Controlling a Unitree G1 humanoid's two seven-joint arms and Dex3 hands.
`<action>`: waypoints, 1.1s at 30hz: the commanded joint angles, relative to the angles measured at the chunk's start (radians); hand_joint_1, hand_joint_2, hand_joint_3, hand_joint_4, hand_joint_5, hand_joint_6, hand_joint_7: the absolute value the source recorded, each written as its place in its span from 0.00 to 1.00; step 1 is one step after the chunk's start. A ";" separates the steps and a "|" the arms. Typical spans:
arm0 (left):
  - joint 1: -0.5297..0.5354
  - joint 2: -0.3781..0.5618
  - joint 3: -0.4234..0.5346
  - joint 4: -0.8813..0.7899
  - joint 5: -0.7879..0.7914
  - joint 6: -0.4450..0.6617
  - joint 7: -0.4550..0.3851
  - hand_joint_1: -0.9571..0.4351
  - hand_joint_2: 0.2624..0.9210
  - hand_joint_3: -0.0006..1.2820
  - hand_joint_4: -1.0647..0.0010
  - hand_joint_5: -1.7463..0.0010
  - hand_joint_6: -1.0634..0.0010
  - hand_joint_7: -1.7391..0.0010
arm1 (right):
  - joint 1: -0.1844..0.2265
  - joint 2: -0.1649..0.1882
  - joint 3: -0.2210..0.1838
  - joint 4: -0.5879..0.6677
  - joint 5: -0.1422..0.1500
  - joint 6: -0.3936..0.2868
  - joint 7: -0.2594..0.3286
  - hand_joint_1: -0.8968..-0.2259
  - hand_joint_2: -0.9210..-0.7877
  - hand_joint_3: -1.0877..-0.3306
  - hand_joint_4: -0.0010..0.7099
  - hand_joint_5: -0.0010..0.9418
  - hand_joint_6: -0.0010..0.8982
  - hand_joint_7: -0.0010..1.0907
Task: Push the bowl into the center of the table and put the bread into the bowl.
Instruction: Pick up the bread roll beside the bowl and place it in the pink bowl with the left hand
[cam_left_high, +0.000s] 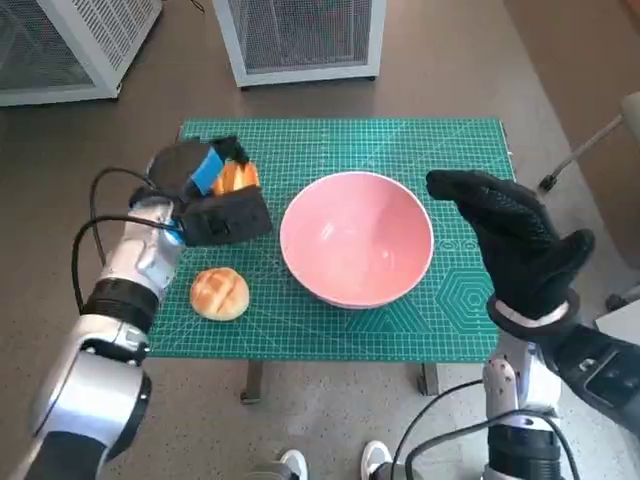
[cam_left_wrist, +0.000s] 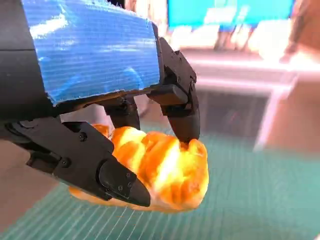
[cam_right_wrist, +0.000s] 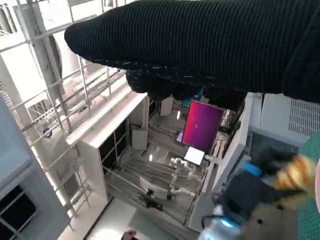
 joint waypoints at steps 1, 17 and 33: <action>0.053 0.013 0.046 -0.234 -0.021 0.009 -0.001 0.69 1.00 0.03 0.33 0.35 0.37 0.35 | 0.002 0.003 0.005 0.006 0.004 0.012 0.005 0.73 0.00 0.83 0.54 0.00 0.14 0.62; 0.209 -0.015 0.046 -0.653 0.011 -0.072 -0.071 0.69 1.00 0.02 0.30 0.40 0.37 0.32 | 0.004 -0.006 0.007 -0.005 0.007 0.031 0.007 0.74 0.00 0.82 0.54 0.00 0.13 0.64; 0.192 -0.095 0.015 -0.495 -0.031 -0.209 -0.193 0.69 1.00 0.06 0.36 0.31 0.43 0.34 | 0.021 -0.007 -0.002 -0.025 -0.006 0.025 -0.006 0.73 0.00 0.82 0.55 0.00 0.11 0.66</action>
